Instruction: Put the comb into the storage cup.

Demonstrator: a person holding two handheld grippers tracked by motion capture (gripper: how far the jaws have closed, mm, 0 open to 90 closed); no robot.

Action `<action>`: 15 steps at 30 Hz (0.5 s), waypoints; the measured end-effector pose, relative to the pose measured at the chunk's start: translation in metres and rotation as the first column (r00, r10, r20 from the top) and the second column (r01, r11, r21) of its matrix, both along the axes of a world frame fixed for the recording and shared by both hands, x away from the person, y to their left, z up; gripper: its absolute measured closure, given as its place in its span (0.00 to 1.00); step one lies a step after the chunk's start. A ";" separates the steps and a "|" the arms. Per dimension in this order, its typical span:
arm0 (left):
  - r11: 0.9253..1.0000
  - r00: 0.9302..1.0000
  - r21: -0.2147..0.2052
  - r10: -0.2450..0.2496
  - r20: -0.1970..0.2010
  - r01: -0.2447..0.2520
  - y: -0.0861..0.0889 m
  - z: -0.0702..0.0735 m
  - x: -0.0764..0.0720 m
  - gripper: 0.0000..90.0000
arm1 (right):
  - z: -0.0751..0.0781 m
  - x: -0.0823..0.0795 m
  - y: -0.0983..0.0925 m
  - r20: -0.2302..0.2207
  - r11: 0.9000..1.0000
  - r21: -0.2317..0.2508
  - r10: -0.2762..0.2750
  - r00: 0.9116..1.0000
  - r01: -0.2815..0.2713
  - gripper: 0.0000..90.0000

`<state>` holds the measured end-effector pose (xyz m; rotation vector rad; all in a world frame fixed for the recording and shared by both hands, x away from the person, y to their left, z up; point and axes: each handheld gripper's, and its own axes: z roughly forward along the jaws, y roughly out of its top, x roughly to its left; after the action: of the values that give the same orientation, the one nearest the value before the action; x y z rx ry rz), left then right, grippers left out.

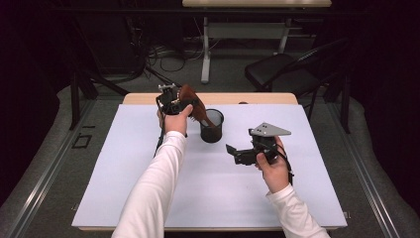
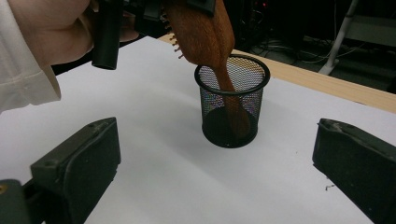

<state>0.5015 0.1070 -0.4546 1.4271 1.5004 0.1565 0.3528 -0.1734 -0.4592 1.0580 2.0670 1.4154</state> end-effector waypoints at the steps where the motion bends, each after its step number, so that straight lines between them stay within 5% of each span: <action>1: 1.000 1.000 0.005 -0.007 -0.001 0.007 0.001 0.000 0.000 0.52 | 0.000 0.000 0.000 0.000 1.000 -0.001 0.000 1.000 0.000 0.01; 15: 0.998 0.999 -0.044 -0.040 -0.013 0.039 0.011 -0.007 0.002 0.52 | 0.000 0.000 0.001 -0.005 1.000 0.000 0.004 1.000 -0.004 0.01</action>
<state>0.5039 0.1183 -0.4615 1.4243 1.4773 0.0889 0.3527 -0.1725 -0.4595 1.0592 2.0734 1.4155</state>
